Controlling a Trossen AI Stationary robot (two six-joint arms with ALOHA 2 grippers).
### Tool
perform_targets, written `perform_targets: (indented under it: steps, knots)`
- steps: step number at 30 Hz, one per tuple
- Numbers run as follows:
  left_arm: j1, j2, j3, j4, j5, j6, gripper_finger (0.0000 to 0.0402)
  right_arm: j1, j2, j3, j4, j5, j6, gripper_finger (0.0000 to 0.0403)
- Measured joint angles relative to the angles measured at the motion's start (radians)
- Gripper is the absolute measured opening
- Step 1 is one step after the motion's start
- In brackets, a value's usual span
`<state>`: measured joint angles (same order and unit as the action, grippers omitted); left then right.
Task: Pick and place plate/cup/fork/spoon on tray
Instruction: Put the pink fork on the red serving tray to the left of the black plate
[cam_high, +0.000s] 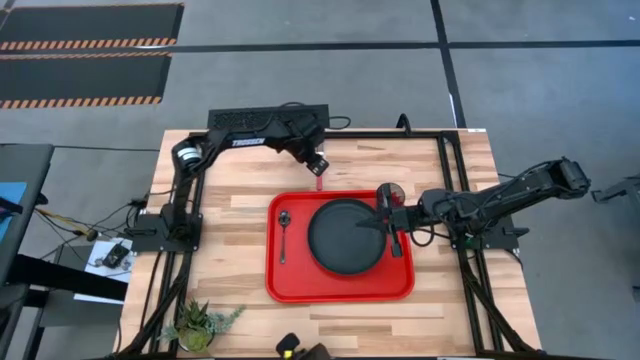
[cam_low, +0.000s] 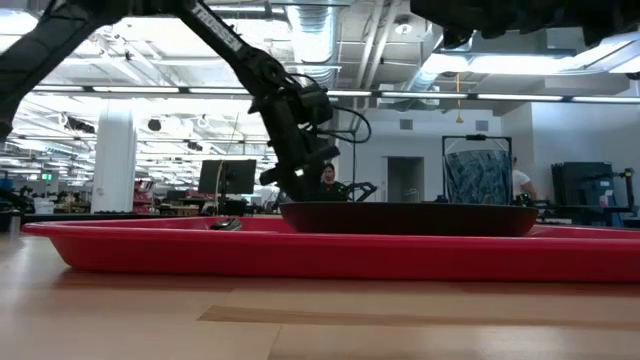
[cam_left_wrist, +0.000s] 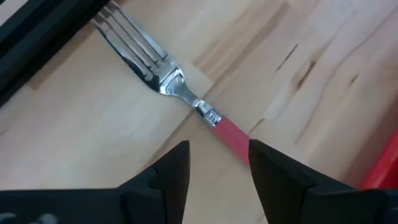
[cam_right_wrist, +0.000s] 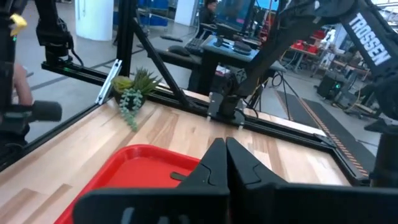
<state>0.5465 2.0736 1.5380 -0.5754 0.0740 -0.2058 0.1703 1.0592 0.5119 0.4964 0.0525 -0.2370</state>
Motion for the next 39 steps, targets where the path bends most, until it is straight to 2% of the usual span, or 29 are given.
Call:
perform_targets:
  steps: [7, 18, 21, 24, 26, 30, 39]
  knots:
    - [-0.011, 0.083, 0.077, -0.015, -0.002, 0.024, 0.0144, 0.001, 0.0, 0.0, 0.005, 0.0, 0.008, 0.0003]
    - [0.026, 0.09, 0.079, -0.04, 0.039, 0.05, 0.0141, 0.007, 0.0, 0.0, 0.005, 0.001, 0.008, 0.0003]
    - [0.027, 0.086, 0.089, -0.06, 0.041, 0.144, 0.0137, 0.007, 0.0, 0.0, 0.005, 0.001, 0.01, 0.0003]
    - [0.026, 0.074, 0.142, -0.12, 0.056, 0.278, 0.0114, 0.007, 0.0, 0.0, 0.005, 0.001, 0.011, 0.0003]
    - [0.022, 0.071, 0.168, -0.148, 0.073, 0.394, 0.0086, 0.007, 0.0, 0.0, 0.005, 0.0, 0.01, 0.0003]
    - [0.018, 0.08, 0.166, -0.099, 0.091, 0.574, 0.0015, 0.009, 0.001, 0.0, 0.005, 0.0, 0.011, 0.0003]
    - [0.049, 0.088, 0.123, -0.011, 0.198, 0.773, 0.0, 0.019, 0.001, 0.0, 0.005, 0.0, 0.003, 0.0004]
